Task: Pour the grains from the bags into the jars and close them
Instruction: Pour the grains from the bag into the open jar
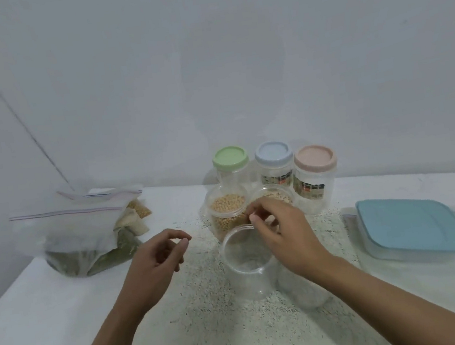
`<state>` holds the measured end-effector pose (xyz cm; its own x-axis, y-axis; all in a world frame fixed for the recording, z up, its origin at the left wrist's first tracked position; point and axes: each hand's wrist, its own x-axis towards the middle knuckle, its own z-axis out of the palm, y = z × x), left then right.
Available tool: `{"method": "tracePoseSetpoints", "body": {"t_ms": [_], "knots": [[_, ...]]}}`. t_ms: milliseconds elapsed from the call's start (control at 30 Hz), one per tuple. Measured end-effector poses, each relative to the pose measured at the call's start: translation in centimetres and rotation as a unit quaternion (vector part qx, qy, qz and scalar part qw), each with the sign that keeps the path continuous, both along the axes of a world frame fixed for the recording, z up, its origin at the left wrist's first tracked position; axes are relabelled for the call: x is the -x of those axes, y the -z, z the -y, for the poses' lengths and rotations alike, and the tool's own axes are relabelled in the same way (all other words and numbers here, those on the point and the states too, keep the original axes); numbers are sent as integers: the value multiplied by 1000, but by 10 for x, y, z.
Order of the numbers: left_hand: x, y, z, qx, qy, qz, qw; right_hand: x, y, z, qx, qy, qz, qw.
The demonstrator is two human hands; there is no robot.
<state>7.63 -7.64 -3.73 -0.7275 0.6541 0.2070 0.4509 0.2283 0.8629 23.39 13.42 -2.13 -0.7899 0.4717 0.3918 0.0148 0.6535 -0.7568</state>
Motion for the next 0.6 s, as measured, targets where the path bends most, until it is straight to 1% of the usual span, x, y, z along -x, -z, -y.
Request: {"method": "tracePoseSetpoints", "body": {"t_ms": [100, 200, 400, 467, 600], "knots": [[14, -16, 19, -15, -35, -12, 999, 22, -15, 14, 25, -44, 3, 999], [40, -26, 47, -44, -76, -27, 996, 52, -23, 32, 39, -78, 27, 996], [117, -32, 105, -57, -168, -69, 982, 132, -34, 80, 77, -131, 72, 986], [148, -34, 120, -50, -179, -71, 980, 163, -35, 96, 74, -134, 82, 985], [201, -40, 140, 0, -163, -99, 982, 221, -32, 128, 54, -130, 91, 986]]}}
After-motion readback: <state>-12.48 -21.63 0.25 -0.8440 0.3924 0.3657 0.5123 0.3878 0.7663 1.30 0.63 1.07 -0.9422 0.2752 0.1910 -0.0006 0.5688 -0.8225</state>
